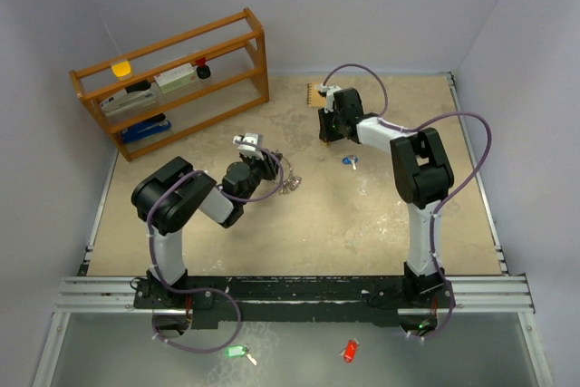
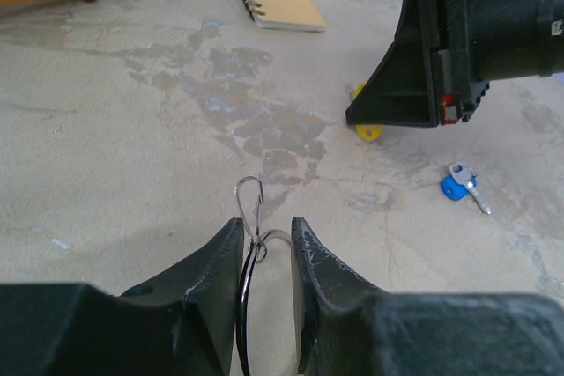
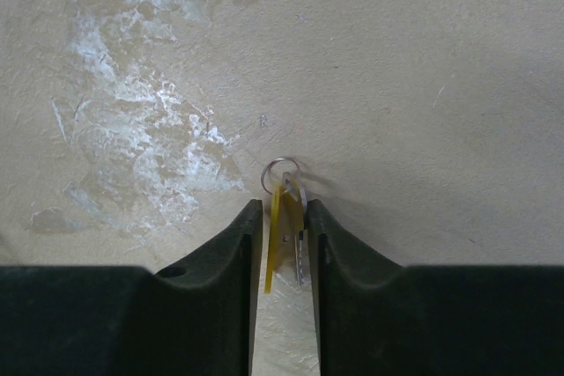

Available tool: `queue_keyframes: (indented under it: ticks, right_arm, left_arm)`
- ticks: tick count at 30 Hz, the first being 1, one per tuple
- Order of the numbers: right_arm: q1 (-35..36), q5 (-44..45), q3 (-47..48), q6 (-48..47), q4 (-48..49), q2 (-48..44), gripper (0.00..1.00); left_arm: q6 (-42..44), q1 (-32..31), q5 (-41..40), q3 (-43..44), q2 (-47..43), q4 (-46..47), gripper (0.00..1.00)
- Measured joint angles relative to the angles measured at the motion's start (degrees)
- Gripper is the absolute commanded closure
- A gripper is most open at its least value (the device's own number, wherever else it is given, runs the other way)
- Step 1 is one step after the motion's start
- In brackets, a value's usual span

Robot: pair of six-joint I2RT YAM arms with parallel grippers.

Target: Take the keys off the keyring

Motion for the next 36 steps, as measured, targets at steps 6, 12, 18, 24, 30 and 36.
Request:
queue_keyframes:
  ticks: [6,12,18,24,30,36]
  right_arm:
    - [0.0,0.3,0.0,-0.6,-0.2,0.0,0.6]
    - [0.0,2.1,-5.4,-1.4,1.1,-5.1,0.58]
    - [0.0,6.2,-15.3,-2.2,5.3,-20.3,0.53]
    - [0.0,16.5,-30.6,-1.0,15.7,-39.1,0.37]
    - [0.0,27.5,-46.5,0.5,22.4,-52.7,0.34]
    - [0.0,35.5,-51.2,1.7,24.5,-57.7,0.32]
  left_arm:
    - [0.8,0.0,-2.6,0.0,0.2,-2.0,0.45]
    - [2.8,0.0,-6.1,0.0,-2.7,-7.8,0.36]
    - [6.4,0.0,-10.4,2.1,-12.3,-18.5,0.32]
    - [8.6,0.0,-18.9,4.2,-21.5,-30.3,0.3]
    - [9.9,0.0,-28.9,2.9,-28.2,-39.5,0.28]
    - [10.1,0.0,-35.3,-0.8,-37.2,-43.4,0.27]
